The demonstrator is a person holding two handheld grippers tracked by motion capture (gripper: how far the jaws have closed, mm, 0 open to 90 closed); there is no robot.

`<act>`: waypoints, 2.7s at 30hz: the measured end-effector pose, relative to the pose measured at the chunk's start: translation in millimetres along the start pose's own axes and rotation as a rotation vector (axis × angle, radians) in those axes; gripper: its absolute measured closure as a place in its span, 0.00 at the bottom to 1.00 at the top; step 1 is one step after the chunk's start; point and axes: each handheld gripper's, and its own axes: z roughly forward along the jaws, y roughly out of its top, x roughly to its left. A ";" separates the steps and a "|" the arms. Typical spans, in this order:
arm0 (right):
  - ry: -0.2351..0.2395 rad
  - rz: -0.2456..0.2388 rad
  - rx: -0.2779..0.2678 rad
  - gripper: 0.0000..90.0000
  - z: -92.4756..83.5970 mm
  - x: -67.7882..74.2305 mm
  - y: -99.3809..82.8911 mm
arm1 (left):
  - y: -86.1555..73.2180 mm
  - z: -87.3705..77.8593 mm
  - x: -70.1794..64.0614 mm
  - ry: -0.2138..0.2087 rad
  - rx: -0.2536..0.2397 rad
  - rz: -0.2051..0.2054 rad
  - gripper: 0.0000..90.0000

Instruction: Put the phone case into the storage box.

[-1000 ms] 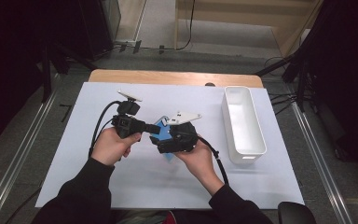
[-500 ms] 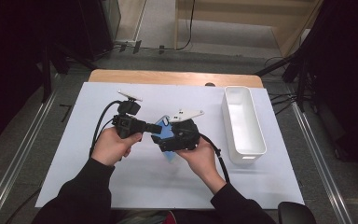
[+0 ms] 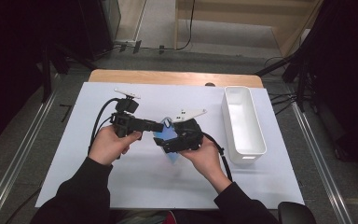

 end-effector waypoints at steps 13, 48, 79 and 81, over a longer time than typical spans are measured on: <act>0.067 0.002 0.015 0.17 -7.6 -8.2 -4.4 | 0.6 -6.7 -0.4 -0.016 -0.042 0.091 0.41; 0.270 -0.027 0.028 0.17 -49.1 -29.8 -14.6 | -15.8 -15.4 9.8 -0.074 -0.093 0.327 0.34; 0.226 0.009 0.008 0.17 -69.8 -44.2 -12.4 | -67.7 -5.3 31.9 0.001 -0.103 0.349 0.34; 0.229 0.014 0.009 0.17 -70.7 -44.4 -12.4 | -69.8 -4.5 32.6 -0.002 -0.096 0.353 0.34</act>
